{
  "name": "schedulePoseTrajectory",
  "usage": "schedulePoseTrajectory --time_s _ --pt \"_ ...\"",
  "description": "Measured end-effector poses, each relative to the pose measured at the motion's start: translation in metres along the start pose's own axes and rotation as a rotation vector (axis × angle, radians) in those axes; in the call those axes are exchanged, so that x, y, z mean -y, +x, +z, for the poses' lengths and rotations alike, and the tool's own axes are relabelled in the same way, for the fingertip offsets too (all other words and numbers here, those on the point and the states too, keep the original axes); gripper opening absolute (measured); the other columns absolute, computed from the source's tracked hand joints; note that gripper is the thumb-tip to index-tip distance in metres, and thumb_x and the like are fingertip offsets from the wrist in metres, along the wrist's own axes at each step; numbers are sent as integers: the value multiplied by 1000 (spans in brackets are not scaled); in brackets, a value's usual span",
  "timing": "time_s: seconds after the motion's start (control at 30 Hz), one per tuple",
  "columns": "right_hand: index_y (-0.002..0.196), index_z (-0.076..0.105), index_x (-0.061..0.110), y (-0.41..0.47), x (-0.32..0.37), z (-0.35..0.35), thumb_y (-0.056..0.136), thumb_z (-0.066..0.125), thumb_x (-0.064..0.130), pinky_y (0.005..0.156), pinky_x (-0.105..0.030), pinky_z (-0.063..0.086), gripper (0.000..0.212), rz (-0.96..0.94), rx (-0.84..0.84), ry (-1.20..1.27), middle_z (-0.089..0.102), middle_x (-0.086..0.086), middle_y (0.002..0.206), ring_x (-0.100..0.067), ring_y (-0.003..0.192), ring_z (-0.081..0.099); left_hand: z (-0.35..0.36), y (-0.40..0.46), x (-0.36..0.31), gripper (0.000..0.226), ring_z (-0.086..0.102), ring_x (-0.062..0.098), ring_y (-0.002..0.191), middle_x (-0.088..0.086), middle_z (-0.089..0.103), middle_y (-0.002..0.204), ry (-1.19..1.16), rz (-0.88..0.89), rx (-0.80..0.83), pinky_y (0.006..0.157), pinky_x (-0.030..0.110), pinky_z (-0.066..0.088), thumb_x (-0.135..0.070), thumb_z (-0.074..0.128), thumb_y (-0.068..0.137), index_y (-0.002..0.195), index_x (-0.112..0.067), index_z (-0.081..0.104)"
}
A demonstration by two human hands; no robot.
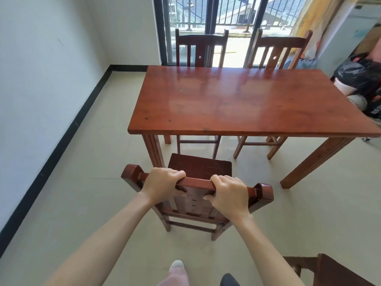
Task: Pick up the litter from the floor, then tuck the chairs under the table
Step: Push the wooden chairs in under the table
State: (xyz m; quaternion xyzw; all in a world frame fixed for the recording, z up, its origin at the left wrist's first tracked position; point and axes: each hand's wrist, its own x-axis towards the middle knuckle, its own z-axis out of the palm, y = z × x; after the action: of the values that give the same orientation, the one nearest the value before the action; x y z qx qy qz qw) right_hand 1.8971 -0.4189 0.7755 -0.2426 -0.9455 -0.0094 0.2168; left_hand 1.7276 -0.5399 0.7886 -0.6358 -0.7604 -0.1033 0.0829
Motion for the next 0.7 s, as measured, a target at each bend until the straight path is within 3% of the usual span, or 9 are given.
schedulePoseTrajectory --time_s 0.23,0.37,0.7 --pt "65 59 22 32 4 20 40 87 47 50 -19 41 45 28 14 3 63 8 55 -12 52 60 10 20 35 41 54 11 40 -9 58 48 -47 7 -13 36 16 31 -55 77 57 64 -21 54" --pt "66 59 22 55 -9 24 42 86 48 50 -21 43 44 3 37 11 64 8 57 -12 52 60 12 38 42 38 52 9 38 -10 57 47 -30 -8 -33 38 10 18 -50 80 57 63 -21 55" --pt "69 60 23 110 -52 45 46 85 51 50 -23 47 43 -66 115 21 64 10 59 -12 53 60 31 85 51 45 55 11 42 -9 59 48 16 -102 -21 36 15 34 -55 82 50 66 -22 56"
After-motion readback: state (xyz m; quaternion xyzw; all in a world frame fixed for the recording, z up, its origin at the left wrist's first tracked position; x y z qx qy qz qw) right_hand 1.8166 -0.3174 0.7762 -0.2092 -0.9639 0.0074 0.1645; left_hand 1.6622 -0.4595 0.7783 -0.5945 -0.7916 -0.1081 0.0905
